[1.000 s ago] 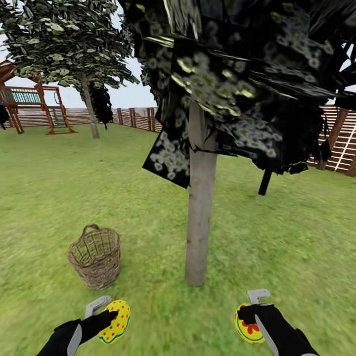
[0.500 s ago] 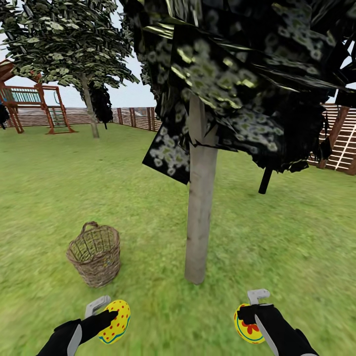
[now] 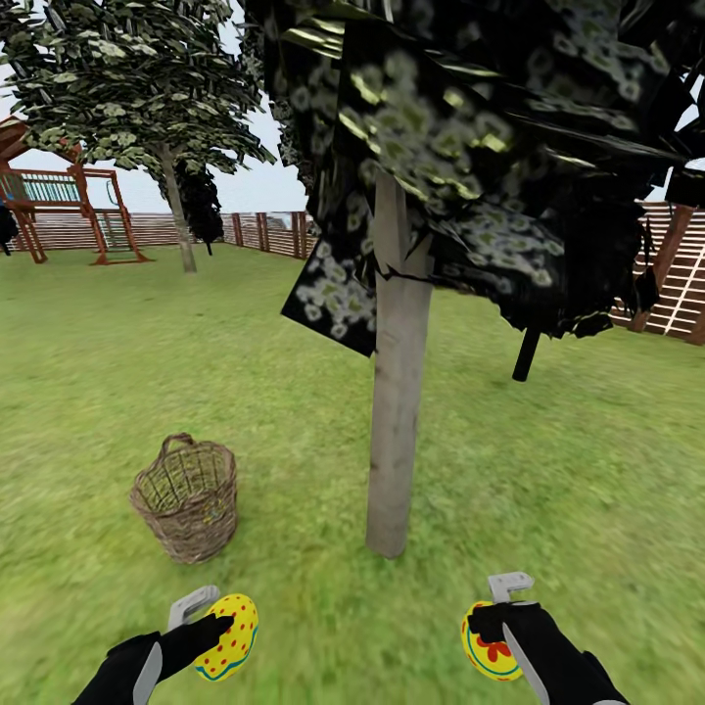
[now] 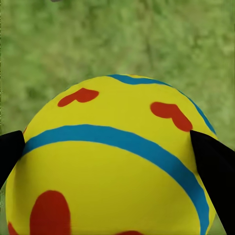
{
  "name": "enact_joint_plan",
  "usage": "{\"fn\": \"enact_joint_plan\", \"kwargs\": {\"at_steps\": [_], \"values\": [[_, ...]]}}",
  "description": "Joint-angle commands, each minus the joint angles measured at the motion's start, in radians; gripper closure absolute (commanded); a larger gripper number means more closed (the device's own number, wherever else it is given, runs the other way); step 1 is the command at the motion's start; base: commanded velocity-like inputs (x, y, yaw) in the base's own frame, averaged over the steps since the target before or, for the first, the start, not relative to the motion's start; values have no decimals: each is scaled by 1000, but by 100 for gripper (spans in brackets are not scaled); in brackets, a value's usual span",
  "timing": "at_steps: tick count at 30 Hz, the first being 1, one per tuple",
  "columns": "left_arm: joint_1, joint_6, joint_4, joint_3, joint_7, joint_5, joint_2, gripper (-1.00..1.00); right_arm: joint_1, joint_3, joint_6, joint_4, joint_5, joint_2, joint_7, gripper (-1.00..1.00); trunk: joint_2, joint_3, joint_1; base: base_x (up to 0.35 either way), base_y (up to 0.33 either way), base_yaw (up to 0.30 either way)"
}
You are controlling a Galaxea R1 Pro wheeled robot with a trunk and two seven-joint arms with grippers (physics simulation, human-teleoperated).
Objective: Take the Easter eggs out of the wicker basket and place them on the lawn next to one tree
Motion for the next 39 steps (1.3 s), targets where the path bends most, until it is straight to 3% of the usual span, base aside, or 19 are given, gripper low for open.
{"fn": "enact_joint_plan", "kwargs": {"at_steps": [1, 39], "values": [[-1, 5, -2, 8, -9, -10, -1, 100, 0, 6, 6, -2, 2, 0, -3, 100, -8, -4, 4, 0, 0, 0], [-1, 5, -2, 9, -10, -10, -2, 100, 0, 6, 5, -2, 2, 0, -3, 100, -274, -123, 150, 0, 0, 0]]}}
